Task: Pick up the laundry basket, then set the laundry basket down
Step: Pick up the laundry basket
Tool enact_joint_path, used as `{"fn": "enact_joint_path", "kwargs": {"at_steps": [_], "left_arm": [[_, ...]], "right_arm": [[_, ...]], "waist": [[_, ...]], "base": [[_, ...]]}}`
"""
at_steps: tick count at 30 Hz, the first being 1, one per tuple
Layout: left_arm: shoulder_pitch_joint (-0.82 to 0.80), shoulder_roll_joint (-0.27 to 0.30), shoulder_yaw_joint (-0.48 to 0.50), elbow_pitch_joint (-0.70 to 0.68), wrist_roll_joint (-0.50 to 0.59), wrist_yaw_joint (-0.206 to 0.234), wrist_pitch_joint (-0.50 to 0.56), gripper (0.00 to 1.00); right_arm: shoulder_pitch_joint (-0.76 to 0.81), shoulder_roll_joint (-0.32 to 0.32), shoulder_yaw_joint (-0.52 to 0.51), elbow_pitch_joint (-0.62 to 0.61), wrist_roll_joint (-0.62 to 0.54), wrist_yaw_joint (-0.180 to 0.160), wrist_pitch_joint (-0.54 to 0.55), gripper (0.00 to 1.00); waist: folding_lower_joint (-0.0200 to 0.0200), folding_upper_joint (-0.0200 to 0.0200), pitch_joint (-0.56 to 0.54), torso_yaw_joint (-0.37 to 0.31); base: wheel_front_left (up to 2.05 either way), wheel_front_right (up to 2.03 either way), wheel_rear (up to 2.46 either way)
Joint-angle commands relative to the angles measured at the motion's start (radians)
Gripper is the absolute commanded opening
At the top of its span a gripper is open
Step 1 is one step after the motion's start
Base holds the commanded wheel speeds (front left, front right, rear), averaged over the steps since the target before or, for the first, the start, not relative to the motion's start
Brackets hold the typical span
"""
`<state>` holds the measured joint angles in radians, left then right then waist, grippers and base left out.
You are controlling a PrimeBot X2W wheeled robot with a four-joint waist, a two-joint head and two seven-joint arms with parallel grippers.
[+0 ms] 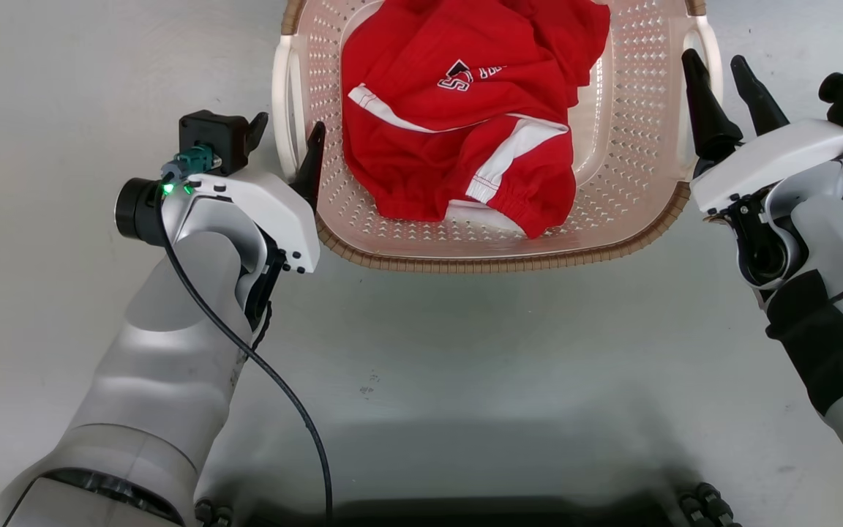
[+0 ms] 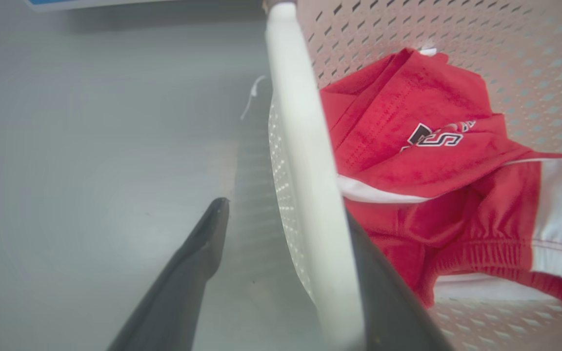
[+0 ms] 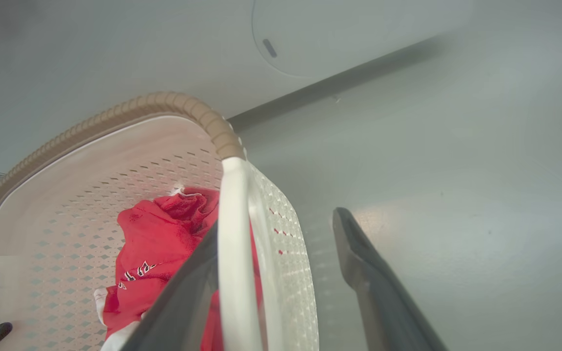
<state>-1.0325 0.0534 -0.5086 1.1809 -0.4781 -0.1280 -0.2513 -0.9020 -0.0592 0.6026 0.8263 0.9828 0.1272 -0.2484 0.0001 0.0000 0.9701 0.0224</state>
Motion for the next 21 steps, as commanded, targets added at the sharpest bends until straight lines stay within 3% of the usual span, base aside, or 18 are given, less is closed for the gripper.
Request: {"fn": "enact_joint_path", "kwargs": {"at_steps": [1, 6, 7, 8, 9, 21], "left_arm": [[0.000, 0.027, 0.008, 0.002, -0.014, -0.002, -0.010, 1.00], [-0.021, 0.031, -0.005, 0.011, -0.027, -0.003, -0.010, 1.00], [-0.023, 0.033, -0.006, 0.012, -0.029, -0.003, -0.010, 0.57], [-0.025, 0.034, -0.010, 0.013, -0.029, -0.003, -0.010, 0.00], [-0.024, 0.033, -0.016, 0.018, -0.031, -0.003, -0.010, 0.00], [-0.027, 0.039, -0.047, 0.055, -0.081, -0.003, -0.010, 0.00]], "right_arm": [[0.024, -0.002, 0.013, 0.003, 0.016, 0.003, -0.013, 1.00], [0.015, 0.001, 0.018, -0.002, 0.031, 0.003, -0.013, 1.00], [0.015, 0.002, 0.021, -0.003, 0.033, 0.003, -0.013, 0.93], [0.015, 0.002, 0.020, -0.006, 0.037, 0.003, -0.013, 0.11], [0.016, 0.003, 0.025, -0.006, 0.041, 0.003, -0.013, 0.00], [-0.002, 0.006, 0.051, 0.039, 0.044, 0.003, -0.013, 0.00]], "waist": [[0.0000, 0.0000, 0.006, -0.001], [0.0000, 0.0000, 0.013, -0.002], [0.0000, 0.0000, 0.013, -0.002], [0.0000, 0.0000, 0.014, -0.003], [0.0000, 0.0000, 0.014, -0.003], [0.0000, 0.0000, 0.008, -0.009]], "base": [[0.00, 0.00, 0.00], [0.00, 0.00, 0.00], [0.00, 0.00, 0.00], [0.00, 0.00, 0.00], [0.00, 0.00, 0.00], [0.00, 0.00, 0.00]]}}
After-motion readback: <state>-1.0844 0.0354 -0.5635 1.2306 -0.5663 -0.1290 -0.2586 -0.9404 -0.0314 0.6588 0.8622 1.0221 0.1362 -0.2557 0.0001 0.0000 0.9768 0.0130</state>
